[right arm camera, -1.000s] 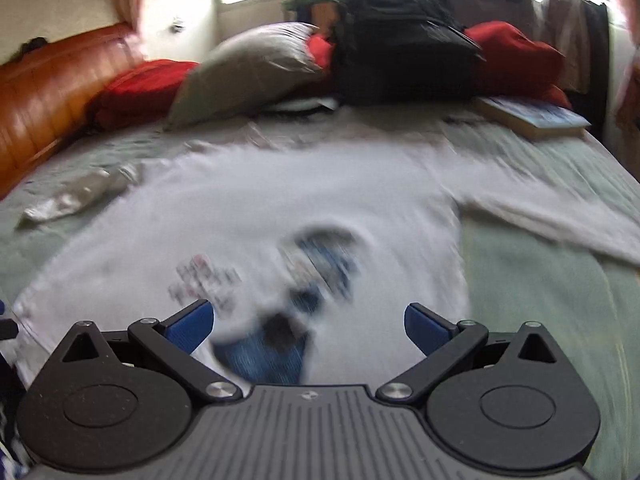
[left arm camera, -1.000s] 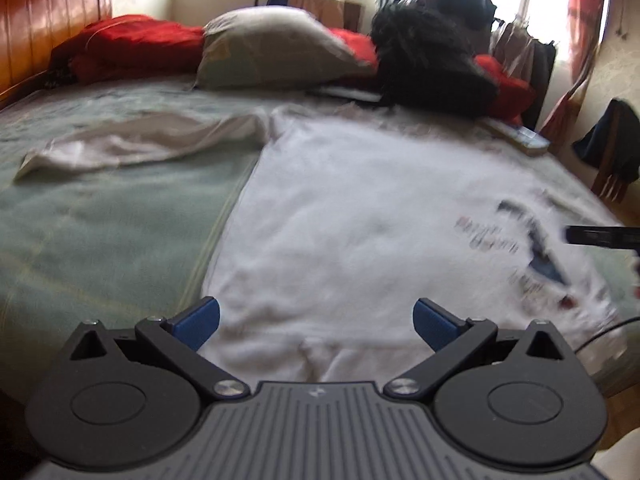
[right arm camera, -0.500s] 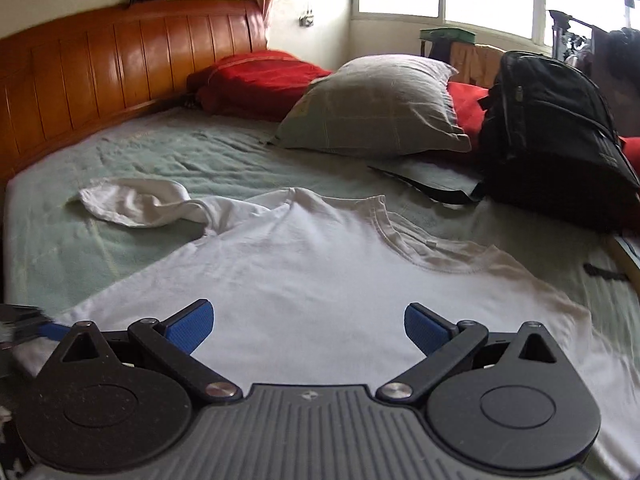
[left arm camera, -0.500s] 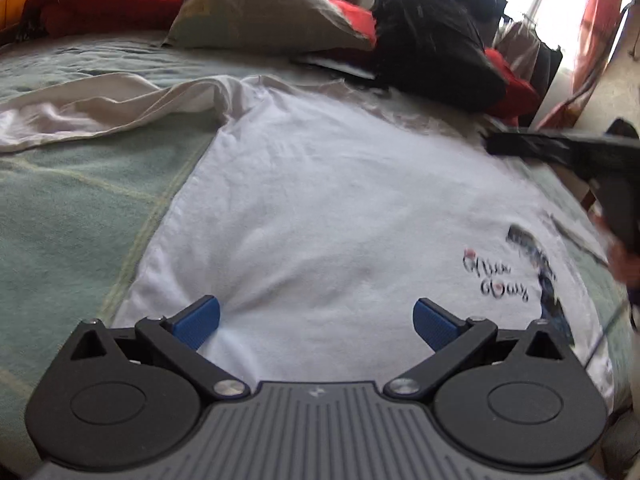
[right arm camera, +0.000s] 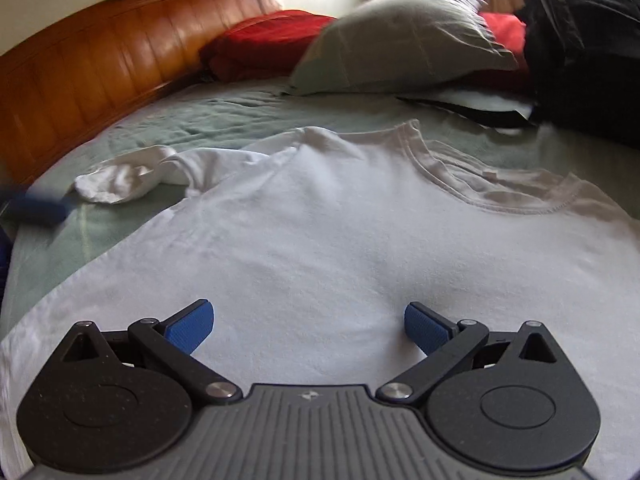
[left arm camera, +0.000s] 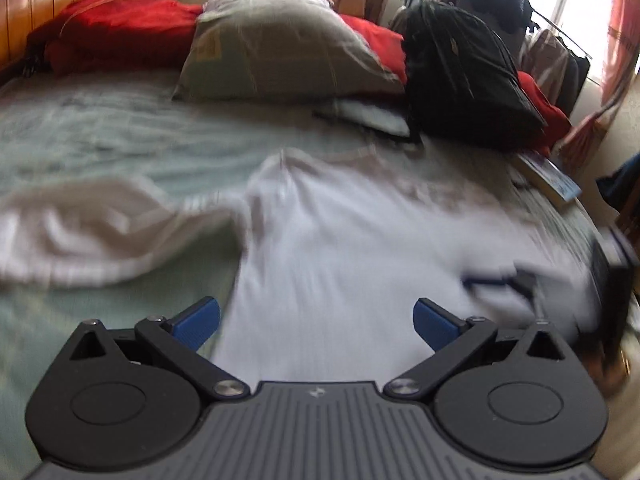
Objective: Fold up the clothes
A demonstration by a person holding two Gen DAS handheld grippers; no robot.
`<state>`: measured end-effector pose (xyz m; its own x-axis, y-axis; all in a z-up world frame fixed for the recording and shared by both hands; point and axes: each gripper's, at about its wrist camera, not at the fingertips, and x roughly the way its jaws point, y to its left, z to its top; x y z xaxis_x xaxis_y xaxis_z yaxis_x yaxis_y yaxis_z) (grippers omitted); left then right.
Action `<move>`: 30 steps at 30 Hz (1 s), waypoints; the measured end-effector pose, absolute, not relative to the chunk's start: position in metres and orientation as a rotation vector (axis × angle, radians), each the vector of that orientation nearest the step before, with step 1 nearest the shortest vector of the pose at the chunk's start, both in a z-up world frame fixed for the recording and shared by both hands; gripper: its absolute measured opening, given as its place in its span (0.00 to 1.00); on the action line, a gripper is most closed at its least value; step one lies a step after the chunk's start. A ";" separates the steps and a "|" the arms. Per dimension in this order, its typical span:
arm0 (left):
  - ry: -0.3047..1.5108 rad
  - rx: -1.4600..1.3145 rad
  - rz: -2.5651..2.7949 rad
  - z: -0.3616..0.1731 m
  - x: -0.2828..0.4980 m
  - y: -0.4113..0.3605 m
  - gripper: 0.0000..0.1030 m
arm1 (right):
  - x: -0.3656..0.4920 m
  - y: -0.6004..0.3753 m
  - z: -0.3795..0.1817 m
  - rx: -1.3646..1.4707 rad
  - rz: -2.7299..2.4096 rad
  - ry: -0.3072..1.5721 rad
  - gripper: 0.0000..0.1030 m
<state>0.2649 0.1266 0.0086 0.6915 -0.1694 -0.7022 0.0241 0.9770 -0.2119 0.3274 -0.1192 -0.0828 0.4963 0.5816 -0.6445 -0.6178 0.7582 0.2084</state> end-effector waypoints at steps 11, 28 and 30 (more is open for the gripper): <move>0.912 -0.470 -0.152 -0.028 0.435 0.137 0.99 | 0.328 -0.130 -0.086 -0.012 0.781 0.724 1.00; 0.827 -0.433 -0.008 -0.051 0.484 0.136 0.99 | 0.326 -0.127 -0.088 -0.031 0.772 0.711 1.00; 0.818 -0.435 -0.078 -0.042 0.478 0.126 0.99 | 0.326 -0.127 -0.088 -0.031 0.772 0.711 1.00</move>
